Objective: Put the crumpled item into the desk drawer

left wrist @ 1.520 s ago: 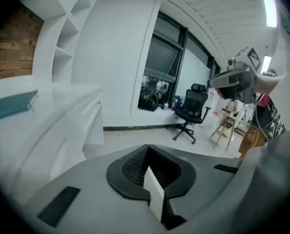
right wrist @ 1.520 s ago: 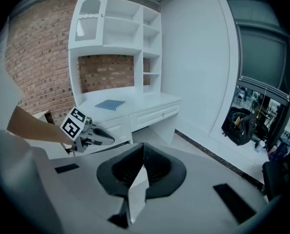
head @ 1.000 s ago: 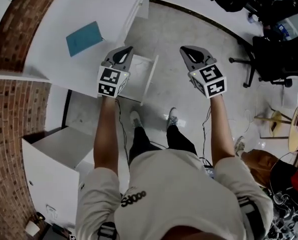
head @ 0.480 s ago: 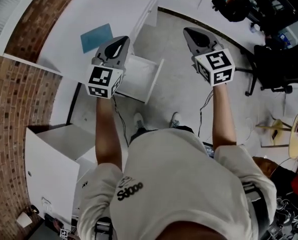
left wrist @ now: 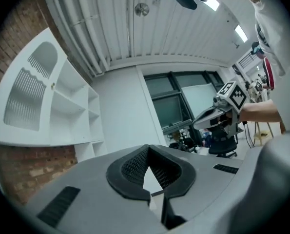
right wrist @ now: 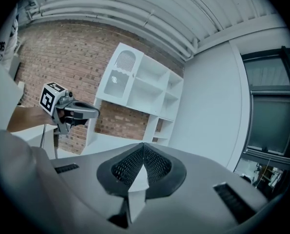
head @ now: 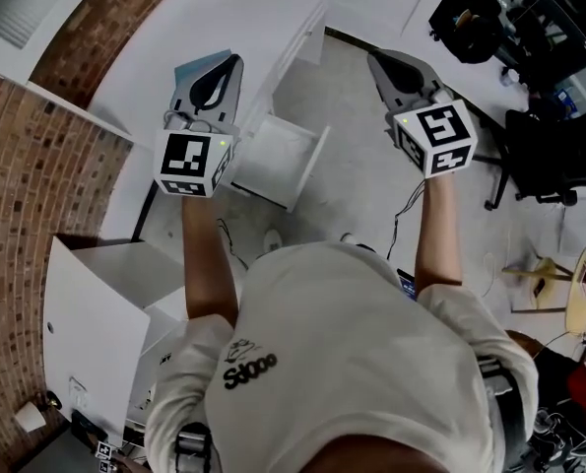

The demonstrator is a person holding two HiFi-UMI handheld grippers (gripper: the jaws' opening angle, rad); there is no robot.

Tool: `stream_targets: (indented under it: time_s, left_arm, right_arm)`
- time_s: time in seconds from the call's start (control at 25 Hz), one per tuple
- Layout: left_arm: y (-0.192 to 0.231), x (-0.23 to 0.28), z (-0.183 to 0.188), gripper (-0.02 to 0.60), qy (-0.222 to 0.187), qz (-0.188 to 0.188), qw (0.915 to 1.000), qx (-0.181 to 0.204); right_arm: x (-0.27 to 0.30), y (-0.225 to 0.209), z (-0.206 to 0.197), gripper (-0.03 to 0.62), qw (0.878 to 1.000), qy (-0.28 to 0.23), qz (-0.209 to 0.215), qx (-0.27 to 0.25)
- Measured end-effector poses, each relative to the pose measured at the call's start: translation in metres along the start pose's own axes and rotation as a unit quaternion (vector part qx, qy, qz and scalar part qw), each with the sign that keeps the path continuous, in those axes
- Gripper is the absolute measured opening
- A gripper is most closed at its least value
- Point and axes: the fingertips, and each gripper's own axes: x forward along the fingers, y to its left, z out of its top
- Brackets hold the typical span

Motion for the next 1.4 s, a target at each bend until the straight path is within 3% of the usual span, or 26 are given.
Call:
stream_targets:
  time_s: [0.4,1.08,1.4]
  left_arm:
    - [0.002,-0.007,-0.003,0.017,0.013,0.019,0.9997,-0.005]
    - [0.002,-0.005,-0.002,0.017,0.009,0.035,0.9990,0.028]
    - [0.005,-0.002,-0.014,0.017,0.017,0.035,0.9992,0.010]
  right_arm:
    - [-0.008,-0.005,0.010,0.005,0.999,-0.028,-0.003,-0.015]
    - [0.002,0.004,0.002,0.005,0.999,-0.007,0.018,-0.043]
    - [0.008,0.006,-0.002,0.005,0.999,0.000,0.021,-0.042]
